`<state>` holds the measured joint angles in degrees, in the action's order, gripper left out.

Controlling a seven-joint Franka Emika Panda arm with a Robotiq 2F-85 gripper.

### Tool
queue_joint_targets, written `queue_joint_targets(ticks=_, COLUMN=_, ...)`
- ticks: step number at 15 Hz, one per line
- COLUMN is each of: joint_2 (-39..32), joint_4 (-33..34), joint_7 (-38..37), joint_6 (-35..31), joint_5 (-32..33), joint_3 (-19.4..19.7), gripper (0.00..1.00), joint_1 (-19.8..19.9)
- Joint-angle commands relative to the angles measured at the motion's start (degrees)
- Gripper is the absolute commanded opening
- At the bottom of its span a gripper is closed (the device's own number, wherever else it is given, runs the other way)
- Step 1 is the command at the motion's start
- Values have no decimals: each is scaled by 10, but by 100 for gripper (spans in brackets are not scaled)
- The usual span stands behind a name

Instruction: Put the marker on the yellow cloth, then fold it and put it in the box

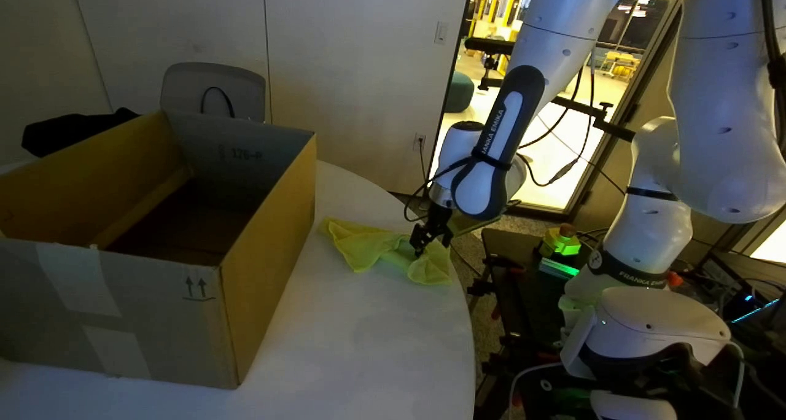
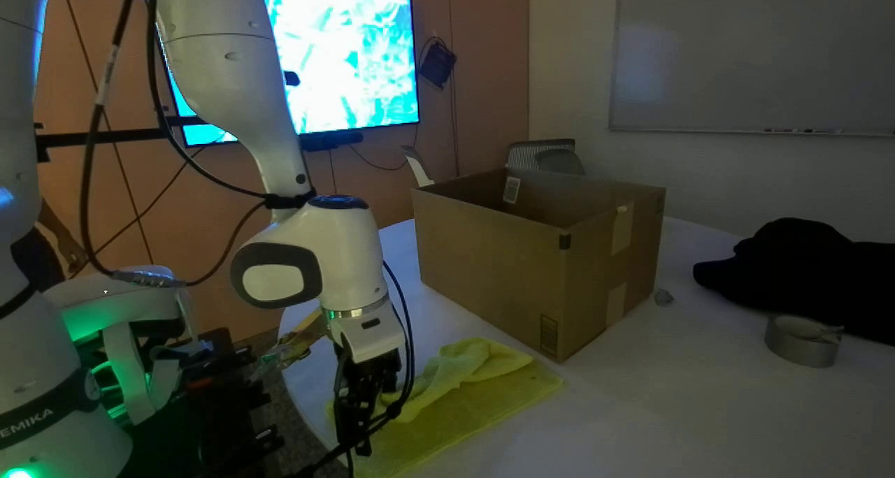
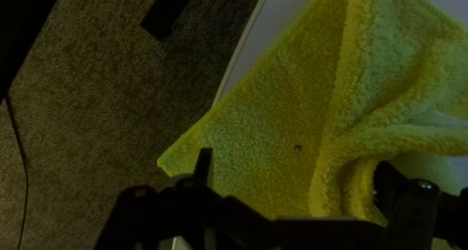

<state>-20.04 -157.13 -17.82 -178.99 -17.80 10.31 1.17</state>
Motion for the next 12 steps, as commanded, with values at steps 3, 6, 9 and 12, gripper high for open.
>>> queue_joint_targets(ticks=3, joint_2=14, joint_4=0, joint_7=72, joint_6=7, joint_5=-27, joint_3=-95, gripper=100, joint_1=110)
queue_joint_targets(ticks=6, joint_2=36, joint_4=-8, joint_7=94, joint_6=9, joint_5=-22, joint_3=-104, gripper=100, joint_1=125)
queue_joint_targets(ticks=9, joint_2=59, joint_4=-9, joint_7=107, joint_6=13, joint_5=-14, joint_3=-69, gripper=100, joint_1=92)
queue_joint_targets(ticks=12, joint_2=90, joint_4=-8, joint_7=125, joint_6=29, joint_5=-15, joint_3=-42, gripper=100, joint_1=68)
